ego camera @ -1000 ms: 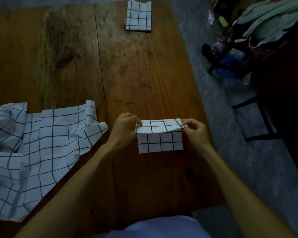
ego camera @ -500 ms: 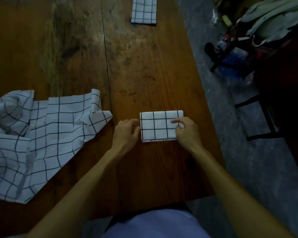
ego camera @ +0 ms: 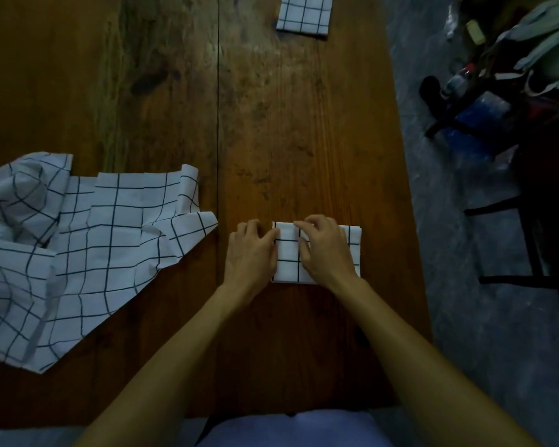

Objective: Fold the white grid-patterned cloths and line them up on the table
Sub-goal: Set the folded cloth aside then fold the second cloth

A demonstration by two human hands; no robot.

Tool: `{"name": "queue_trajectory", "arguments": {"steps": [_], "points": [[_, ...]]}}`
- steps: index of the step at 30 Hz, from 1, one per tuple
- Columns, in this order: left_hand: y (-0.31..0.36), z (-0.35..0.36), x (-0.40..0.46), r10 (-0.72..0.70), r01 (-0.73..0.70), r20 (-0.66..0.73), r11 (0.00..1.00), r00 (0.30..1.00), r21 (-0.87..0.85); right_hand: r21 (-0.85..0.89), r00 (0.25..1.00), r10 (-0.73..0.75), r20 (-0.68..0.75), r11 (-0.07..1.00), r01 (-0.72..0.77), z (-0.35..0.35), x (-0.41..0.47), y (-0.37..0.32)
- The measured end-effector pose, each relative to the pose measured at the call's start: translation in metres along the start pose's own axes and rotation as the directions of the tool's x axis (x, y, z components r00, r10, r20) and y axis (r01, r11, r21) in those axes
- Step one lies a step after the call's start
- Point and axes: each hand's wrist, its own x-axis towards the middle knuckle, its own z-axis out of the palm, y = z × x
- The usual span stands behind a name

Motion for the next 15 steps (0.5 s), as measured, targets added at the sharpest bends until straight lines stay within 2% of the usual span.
{"name": "queue_trajectory", "arguments": {"steps": [3,11,15], "points": [[0.003,0.002,0.0,-0.028,0.028,-0.026,0.999,0.999,-0.026,-0.022,1.0,-0.017,-0.021,1.0,0.016,0.001,0.012,0.001],[0.007,0.004,-0.002,-0.147,0.144,-0.022,0.984,0.989,-0.105,-0.099,0.991,0.068,0.113,0.993,-0.057,0.001,0.025,-0.002],[0.006,0.001,0.0,-0.184,0.186,0.028,0.971,0.983,-0.149,-0.017,0.966,0.135,0.219,0.991,-0.135,-0.009,0.028,-0.007]]}}
